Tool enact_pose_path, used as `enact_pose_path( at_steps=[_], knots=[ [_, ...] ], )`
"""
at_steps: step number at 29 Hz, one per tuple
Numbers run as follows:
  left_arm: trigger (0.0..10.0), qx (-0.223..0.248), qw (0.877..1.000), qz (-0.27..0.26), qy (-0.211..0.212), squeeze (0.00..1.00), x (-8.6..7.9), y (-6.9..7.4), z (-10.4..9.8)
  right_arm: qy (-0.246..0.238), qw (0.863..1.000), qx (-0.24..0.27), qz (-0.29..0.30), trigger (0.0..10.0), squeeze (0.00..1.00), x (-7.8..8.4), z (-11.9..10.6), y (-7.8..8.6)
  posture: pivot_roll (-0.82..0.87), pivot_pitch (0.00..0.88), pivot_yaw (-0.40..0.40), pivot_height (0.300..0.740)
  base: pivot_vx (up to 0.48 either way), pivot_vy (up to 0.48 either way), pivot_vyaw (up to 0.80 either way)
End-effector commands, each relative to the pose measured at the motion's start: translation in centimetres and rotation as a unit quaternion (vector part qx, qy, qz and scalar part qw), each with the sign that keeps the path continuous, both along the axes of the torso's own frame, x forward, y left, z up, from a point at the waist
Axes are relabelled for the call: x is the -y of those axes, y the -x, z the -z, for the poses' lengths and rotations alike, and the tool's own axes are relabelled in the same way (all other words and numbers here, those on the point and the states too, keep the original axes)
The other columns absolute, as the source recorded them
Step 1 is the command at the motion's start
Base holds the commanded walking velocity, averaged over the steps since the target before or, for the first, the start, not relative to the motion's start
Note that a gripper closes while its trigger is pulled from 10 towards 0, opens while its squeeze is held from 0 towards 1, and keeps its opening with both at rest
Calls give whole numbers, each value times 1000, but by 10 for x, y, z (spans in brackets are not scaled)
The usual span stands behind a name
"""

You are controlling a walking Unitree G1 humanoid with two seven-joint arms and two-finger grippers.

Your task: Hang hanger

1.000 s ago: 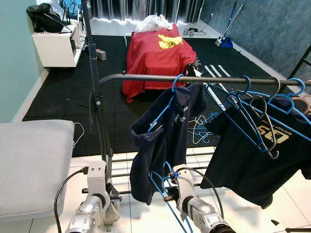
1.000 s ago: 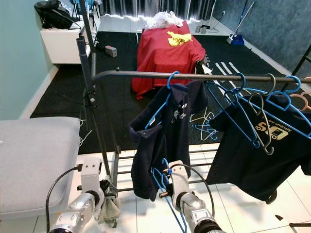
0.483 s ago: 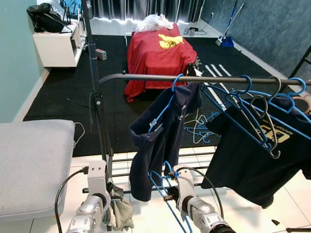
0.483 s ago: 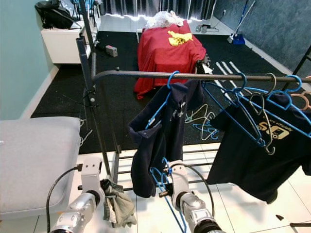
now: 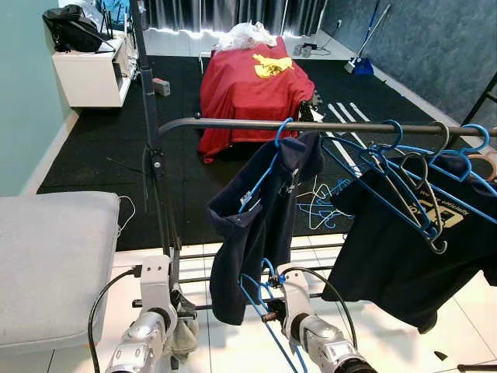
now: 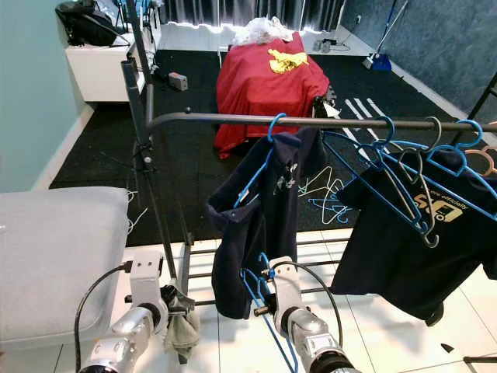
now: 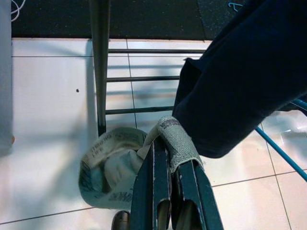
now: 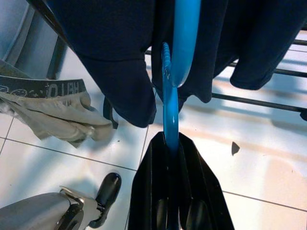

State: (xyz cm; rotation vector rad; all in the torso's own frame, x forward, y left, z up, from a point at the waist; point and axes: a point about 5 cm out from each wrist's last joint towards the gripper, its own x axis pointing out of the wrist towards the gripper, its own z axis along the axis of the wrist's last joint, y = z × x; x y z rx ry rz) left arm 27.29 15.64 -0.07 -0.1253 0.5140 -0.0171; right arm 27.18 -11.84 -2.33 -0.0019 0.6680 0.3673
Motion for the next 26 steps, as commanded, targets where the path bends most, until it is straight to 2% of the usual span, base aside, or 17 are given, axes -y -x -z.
enact_pose_path(
  at_steps=[1, 9, 26],
  knots=[
    [10000, -1, 1000, 6, 3, 0, 3, 0, -1, -6, 1000, 5, 4, 10000, 0, -1, -4, -4, 30, 64, -73, 740, 0, 0, 0],
    [10000, 0, 1000, 9, 2, 0, 2, -1, -2, -7, 1000, 6, 5, 10000, 0, -1, -4, -4, 33, 64, -72, 740, 0, 0, 0],
    [10000, 0, 1000, 14, 0, 0, 2, -1, -2, -8, 1000, 6, 7, 10000, 0, -2, -4, -5, 35, 65, -70, 740, -244, 0, 0]
  ],
)
